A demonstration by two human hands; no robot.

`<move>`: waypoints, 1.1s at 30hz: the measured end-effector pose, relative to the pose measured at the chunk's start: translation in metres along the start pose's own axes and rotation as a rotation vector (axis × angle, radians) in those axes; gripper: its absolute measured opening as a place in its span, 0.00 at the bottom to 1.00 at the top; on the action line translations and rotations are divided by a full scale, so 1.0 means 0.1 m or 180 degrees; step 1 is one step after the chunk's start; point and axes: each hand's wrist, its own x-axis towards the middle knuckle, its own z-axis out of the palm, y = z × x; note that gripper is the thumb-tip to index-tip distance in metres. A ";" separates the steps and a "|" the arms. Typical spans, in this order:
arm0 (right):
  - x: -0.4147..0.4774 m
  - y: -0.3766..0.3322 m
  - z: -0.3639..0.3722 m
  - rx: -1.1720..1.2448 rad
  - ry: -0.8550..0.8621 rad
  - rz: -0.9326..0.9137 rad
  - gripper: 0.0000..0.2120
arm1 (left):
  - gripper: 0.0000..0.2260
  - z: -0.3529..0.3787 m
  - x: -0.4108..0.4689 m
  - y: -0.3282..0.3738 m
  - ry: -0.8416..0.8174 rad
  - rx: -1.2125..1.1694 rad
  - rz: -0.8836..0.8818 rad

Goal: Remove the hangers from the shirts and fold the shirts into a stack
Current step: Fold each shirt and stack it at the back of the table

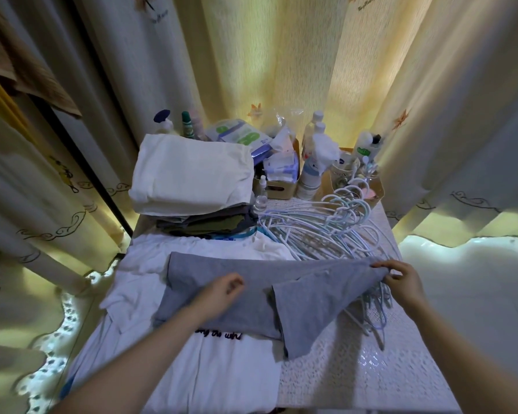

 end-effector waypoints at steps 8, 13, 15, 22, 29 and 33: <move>-0.01 -0.01 -0.04 0.0003 -0.0046 -0.0060 0.22 | 0.28 -0.89 -0.02 -0.51 0.0421 0.1502 -0.1406; -0.07 -0.05 -0.04 0.0356 -0.0091 0.0293 0.20 | 0.22 -0.76 0.06 -0.33 0.1157 0.1292 -0.1371; -0.11 -0.10 -0.06 0.0557 -0.0110 0.0376 0.18 | 0.17 -0.77 0.07 -0.36 0.1448 0.0994 -0.1216; -0.33 -0.42 0.03 0.0522 0.0323 0.0049 0.21 | 0.22 -0.86 0.03 -0.50 0.1063 0.1406 -0.0857; -0.60 -1.37 0.57 -0.0194 -0.0158 -0.1260 0.15 | 0.15 -0.68 -0.09 -0.24 0.1483 0.0210 -0.0542; -0.72 -2.04 1.15 -0.0499 -0.0885 -0.2302 0.13 | 0.15 -0.71 -0.11 0.02 0.0426 -0.1730 -0.1035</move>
